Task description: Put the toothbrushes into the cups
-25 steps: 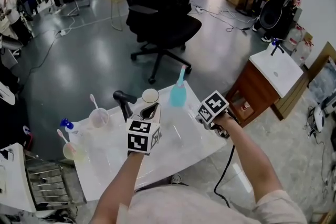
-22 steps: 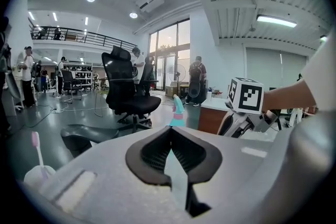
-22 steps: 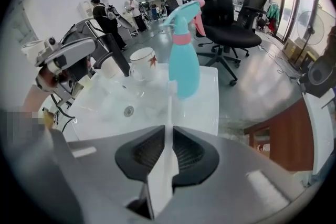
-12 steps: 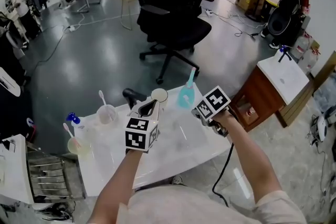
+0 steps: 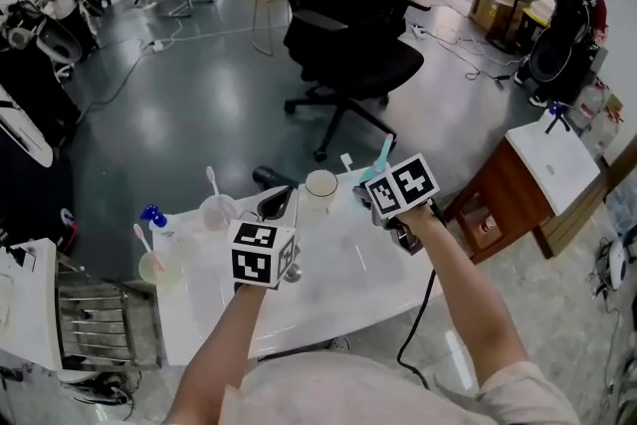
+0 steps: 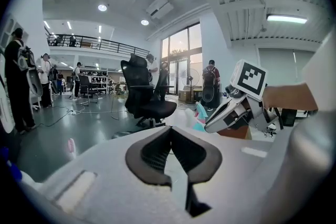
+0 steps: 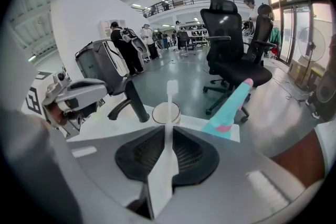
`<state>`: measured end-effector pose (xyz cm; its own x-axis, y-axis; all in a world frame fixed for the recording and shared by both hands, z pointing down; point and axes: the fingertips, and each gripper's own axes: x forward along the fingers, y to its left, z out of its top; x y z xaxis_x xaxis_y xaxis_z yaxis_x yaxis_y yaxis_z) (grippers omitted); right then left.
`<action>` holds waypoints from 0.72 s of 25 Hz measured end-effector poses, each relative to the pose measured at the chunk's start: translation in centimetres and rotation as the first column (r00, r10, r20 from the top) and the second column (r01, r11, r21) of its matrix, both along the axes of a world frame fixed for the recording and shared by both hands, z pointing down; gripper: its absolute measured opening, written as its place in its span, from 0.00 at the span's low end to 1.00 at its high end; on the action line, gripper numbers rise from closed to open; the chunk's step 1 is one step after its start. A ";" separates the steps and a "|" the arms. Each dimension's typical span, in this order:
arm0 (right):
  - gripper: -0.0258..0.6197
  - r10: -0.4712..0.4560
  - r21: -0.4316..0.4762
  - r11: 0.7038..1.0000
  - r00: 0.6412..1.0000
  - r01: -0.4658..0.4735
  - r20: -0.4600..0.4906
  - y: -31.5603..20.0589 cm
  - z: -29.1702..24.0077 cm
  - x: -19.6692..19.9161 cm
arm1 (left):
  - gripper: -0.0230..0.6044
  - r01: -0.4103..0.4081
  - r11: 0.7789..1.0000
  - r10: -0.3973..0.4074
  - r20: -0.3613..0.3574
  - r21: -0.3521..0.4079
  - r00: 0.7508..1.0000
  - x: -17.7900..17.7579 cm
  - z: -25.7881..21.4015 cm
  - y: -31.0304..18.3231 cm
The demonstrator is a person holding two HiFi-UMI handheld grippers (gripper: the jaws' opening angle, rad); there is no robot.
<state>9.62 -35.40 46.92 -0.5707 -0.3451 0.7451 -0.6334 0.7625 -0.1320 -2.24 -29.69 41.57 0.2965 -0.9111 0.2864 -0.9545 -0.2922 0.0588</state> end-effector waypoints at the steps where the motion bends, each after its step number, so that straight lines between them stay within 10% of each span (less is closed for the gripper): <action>1: 0.12 -0.001 0.008 1.000 1.000 0.001 0.016 -0.2 -0.4 -0.6 | 0.04 0.009 1.000 -0.009 0.000 0.002 1.000 -0.4 -0.1 0.1; 18: 0.11 0.006 0.152 0.987 0.970 -0.043 0.241 -3.3 -4.5 -8.0 | 0.04 0.152 0.988 -0.152 0.004 -0.004 0.988 -6.9 0.2 0.4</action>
<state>1.67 -38.70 42.47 -0.7156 -0.4615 0.5243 -0.6166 0.7701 -0.1636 -9.17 -29.24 41.75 0.1537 -0.9441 0.2917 -0.9881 -0.1436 0.0559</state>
